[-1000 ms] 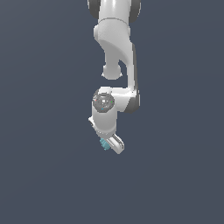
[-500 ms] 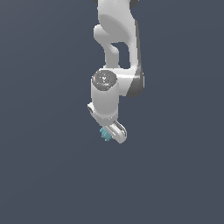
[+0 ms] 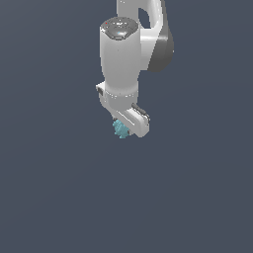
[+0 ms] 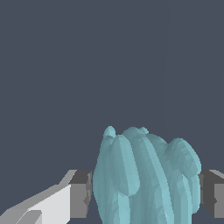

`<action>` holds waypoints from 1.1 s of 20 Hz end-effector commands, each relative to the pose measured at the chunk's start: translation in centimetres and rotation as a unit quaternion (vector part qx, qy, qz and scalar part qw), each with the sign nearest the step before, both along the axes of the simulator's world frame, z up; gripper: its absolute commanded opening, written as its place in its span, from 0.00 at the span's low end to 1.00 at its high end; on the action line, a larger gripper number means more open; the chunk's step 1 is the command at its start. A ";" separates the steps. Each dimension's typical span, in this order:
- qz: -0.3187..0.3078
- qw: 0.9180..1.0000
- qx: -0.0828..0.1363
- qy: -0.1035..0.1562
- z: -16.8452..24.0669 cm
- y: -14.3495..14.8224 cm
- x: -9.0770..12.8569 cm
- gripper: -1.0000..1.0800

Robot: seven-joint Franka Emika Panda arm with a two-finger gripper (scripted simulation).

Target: Pick up the object and move it to a goal position.

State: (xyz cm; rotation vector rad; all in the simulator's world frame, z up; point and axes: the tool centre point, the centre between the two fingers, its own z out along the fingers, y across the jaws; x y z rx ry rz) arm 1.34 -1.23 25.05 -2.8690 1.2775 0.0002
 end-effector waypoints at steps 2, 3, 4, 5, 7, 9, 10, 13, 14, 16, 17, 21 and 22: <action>0.000 1.000 0.000 0.000 4.1 0.3 -1.0 0.00; 0.000 1.000 -0.001 0.000 5.2 0.4 -1.2 0.00; 0.000 1.000 -0.001 0.000 6.2 0.4 -1.4 0.00; 0.000 1.000 -0.001 0.000 7.2 0.5 -1.6 0.00; 0.000 1.000 -0.001 0.000 9.1 0.6 -2.0 0.00; 0.000 1.000 -0.001 0.000 10.8 0.8 -2.3 0.00; 0.000 1.000 -0.001 0.000 11.5 0.8 -2.4 0.00; 0.000 1.000 -0.001 0.000 13.4 1.0 -2.7 0.00; 0.000 1.000 -0.001 0.000 13.9 1.1 -2.8 0.00; 0.000 1.000 -0.001 0.000 14.7 1.1 -2.9 0.00; 0.000 1.000 -0.001 0.000 15.0 1.2 -3.0 0.00; 0.000 1.000 -0.001 0.000 15.7 1.2 -3.0 0.00; 0.000 1.000 -0.001 0.000 15.8 1.3 -3.0 0.00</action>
